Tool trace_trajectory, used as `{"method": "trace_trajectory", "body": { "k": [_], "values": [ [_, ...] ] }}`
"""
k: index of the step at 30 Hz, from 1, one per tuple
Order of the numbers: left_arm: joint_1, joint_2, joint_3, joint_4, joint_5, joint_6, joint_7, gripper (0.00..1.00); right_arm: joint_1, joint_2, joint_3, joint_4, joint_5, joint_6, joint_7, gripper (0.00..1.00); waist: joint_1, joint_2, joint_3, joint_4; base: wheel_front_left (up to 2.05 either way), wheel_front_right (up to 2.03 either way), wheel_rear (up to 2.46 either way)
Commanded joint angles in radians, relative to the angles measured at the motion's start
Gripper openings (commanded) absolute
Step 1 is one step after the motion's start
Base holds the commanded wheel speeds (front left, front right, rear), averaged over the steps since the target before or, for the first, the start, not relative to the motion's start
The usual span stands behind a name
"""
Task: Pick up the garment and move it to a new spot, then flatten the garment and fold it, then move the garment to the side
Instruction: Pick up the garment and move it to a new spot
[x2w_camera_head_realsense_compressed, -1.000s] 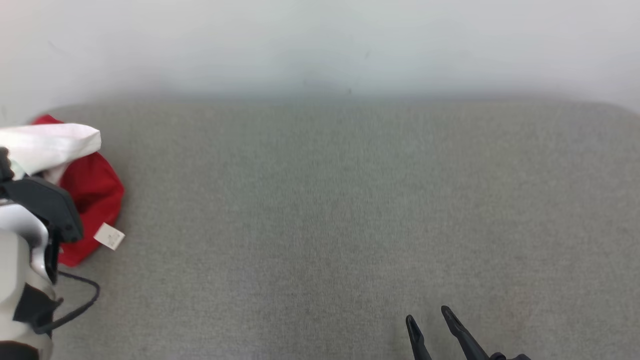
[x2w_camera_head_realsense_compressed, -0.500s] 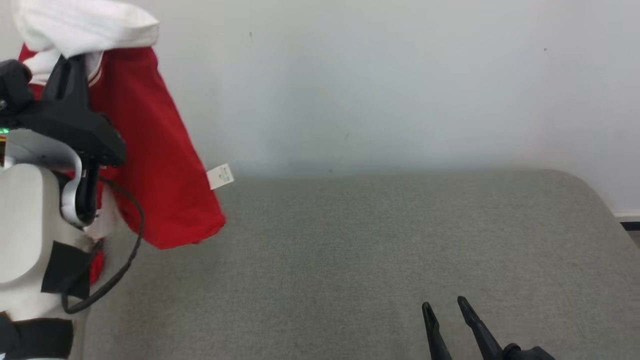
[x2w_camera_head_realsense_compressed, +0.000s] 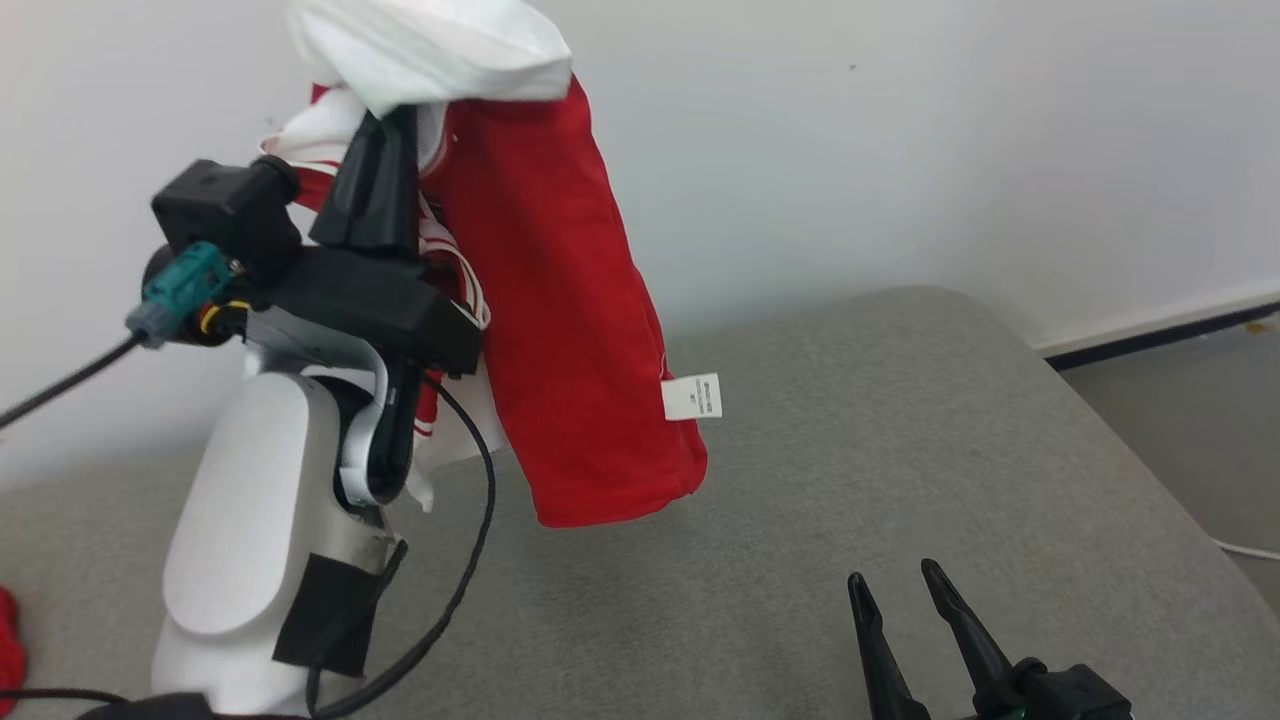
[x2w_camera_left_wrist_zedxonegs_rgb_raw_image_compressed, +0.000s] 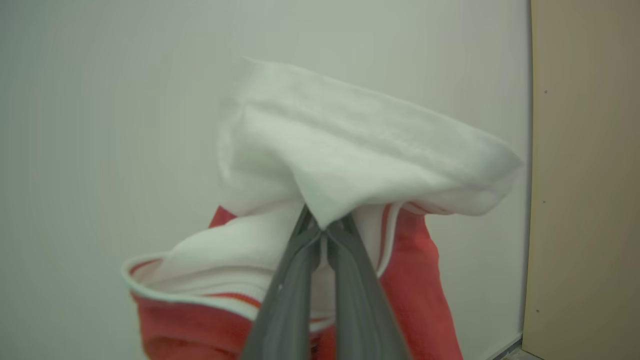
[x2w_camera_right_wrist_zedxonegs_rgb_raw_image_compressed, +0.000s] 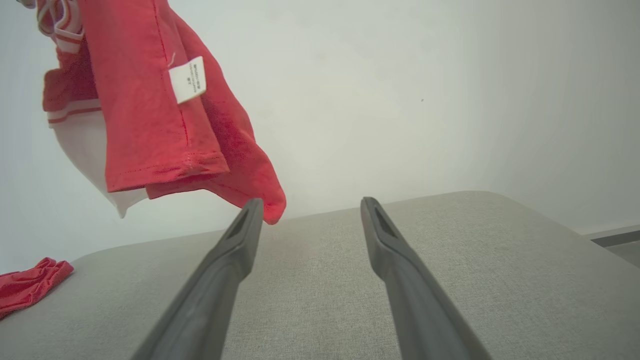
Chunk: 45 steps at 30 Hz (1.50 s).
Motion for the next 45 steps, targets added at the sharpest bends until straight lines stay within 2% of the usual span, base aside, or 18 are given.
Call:
{"method": "trace_trajectory", "body": {
  "k": [1,7,14,15,16,17,22,25,29,33,37,38,45],
  "values": [
    [0.027,-0.004,-0.011,-0.003,0.001,0.008,-0.011,0.0,-0.007,0.0,0.0,-0.006,-0.005,-0.002,0.002,1.0,0.0001,0.0001,0.056,-0.109,0.0,0.0,0.0],
    [0.117,-0.016,-0.091,0.049,-0.014,0.028,-0.034,0.0,-0.015,0.001,-0.005,-0.016,-0.002,-0.002,0.005,1.0,0.0001,0.0001,0.116,-0.169,0.0,0.0,0.0],
    [0.224,-0.019,-0.16,0.29,-0.006,0.059,-0.082,0.0,-0.027,0.001,0.013,-0.007,0.021,-0.002,-0.01,1.0,0.0001,0.0001,0.155,-0.194,0.0,0.0,0.0],
    [0.237,-0.019,-0.165,0.333,-0.016,0.061,-0.084,0.18,-0.029,0.001,0.018,-0.004,0.024,-0.002,-0.011,1.0,0.0001,0.0001,0.158,-0.194,0.0,0.0,0.0],
    [0.245,-0.019,-0.175,0.365,-0.024,0.053,-0.091,0.95,-0.03,0.001,0.021,0.0,0.027,-0.002,-0.012,1.0,0.0001,0.0001,0.16,-0.192,0.0,0.0,0.0],
    [0.251,-0.02,-0.181,0.399,-0.041,0.049,-0.1,1.0,-0.031,0.001,0.023,0.004,0.031,-0.002,-0.013,1.0,0.0001,0.0001,0.162,-0.189,0.0,0.0,0.0],
    [0.294,-0.02,-0.268,0.498,-0.103,0.02,-0.147,1.0,-0.029,0.001,0.026,0.023,0.036,-0.002,-0.021,1.0,0.0001,0.0001,0.151,-0.154,0.0,0.0,0.0],
    [0.317,-0.019,-0.272,0.503,-0.173,0.018,-0.198,1.0,-0.025,0.001,0.023,0.032,0.035,-0.002,-0.023,1.0,0.0001,0.0001,0.132,-0.126,0.0,0.0,0.0],
    [0.346,-0.021,-0.257,0.468,-0.193,0.032,-0.233,1.0,-0.011,0.0,0.011,0.041,0.036,-0.002,-0.025,1.0,0.0001,0.0001,0.107,-0.096,0.0,0.0,0.0],
    [0.429,-0.008,-0.19,0.302,-0.143,0.036,-0.239,1.0,0.009,0.001,-0.01,0.048,0.043,-0.002,-0.029,1.0,0.0001,0.0001,0.077,-0.051,0.0,0.0,0.0],
    [0.572,-0.002,-0.086,0.068,-0.061,0.02,-0.238,1.0,0.023,0.001,-0.022,0.049,0.046,-0.002,-0.038,1.0,0.0001,0.0001,0.057,-0.006,0.0,0.0,0.0],
    [0.65,0.0,-0.036,-0.032,-0.023,0.009,-0.239,1.0,0.03,0.0,-0.027,0.055,0.047,-0.002,-0.044,1.0,0.0001,0.0001,0.051,0.014,0.0,0.0,0.0],
    [0.853,0.02,0.11,-0.197,0.105,-0.011,-0.239,1.0,0.048,-0.033,-0.005,0.076,0.024,-0.002,-0.051,1.0,0.0001,0.0001,0.027,0.079,0.0,0.0,0.0]
  ]
}}
